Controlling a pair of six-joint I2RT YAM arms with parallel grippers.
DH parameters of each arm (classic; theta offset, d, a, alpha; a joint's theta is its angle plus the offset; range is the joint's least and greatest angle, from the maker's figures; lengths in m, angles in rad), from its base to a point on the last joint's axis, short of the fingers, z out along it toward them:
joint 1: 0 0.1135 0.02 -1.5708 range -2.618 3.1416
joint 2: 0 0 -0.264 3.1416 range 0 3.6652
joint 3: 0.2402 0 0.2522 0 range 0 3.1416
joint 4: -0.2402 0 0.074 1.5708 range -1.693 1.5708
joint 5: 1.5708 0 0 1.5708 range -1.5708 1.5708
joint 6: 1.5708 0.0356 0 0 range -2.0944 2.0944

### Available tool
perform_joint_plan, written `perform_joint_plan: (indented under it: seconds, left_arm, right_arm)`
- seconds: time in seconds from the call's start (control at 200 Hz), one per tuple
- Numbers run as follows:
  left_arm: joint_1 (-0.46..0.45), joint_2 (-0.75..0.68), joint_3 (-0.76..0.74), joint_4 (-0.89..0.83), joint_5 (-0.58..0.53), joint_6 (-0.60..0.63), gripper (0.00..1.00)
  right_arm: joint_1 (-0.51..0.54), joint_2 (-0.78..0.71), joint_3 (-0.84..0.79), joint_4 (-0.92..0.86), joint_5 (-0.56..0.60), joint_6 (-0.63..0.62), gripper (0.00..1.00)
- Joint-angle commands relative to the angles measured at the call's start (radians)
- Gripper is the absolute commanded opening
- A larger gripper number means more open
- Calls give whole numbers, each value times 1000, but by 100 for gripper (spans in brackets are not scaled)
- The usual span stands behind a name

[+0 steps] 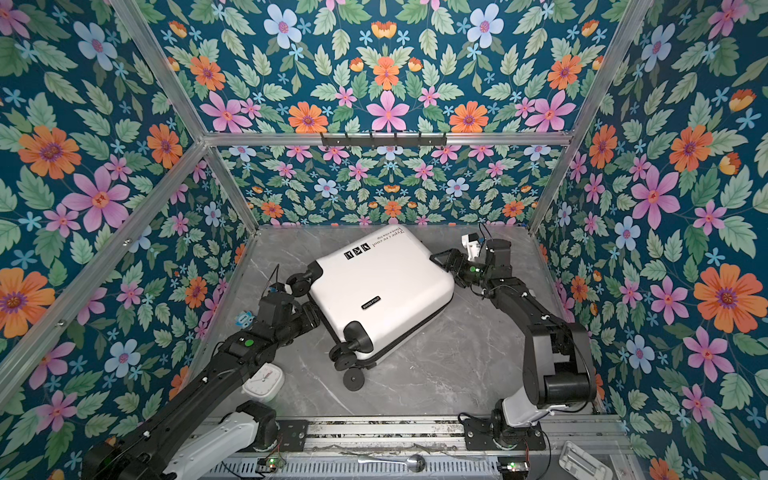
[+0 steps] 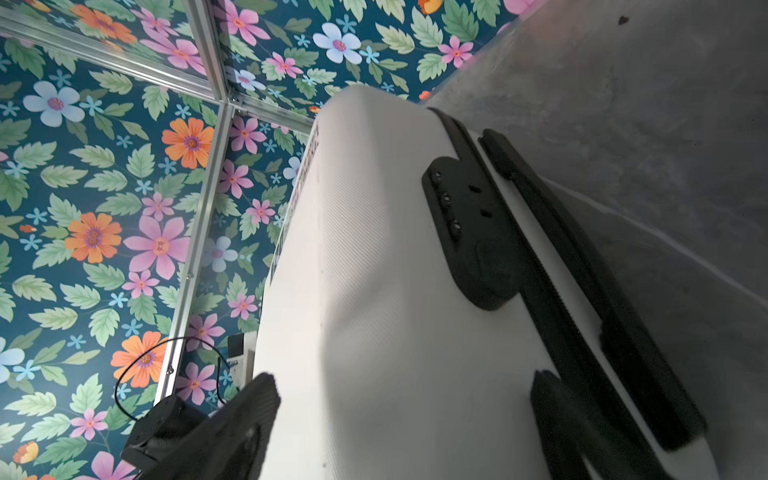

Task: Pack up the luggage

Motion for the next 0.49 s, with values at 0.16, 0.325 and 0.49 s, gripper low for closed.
perform_joint_plan:
  seconds: [0.16,0.325,0.49]
  left_arm:
    - [48,94,64,75,104,102,67]
    - [55,238,178,98,157,185,66]
    - [55,379,312,124,216,230,64]
  right_arm:
    - [43,-169,-155,-111,-88,-16,95]
    - [44,-301,-260,-138,-53,-6,96]
    - [44,-400,-320,-187,-53,-10,96]
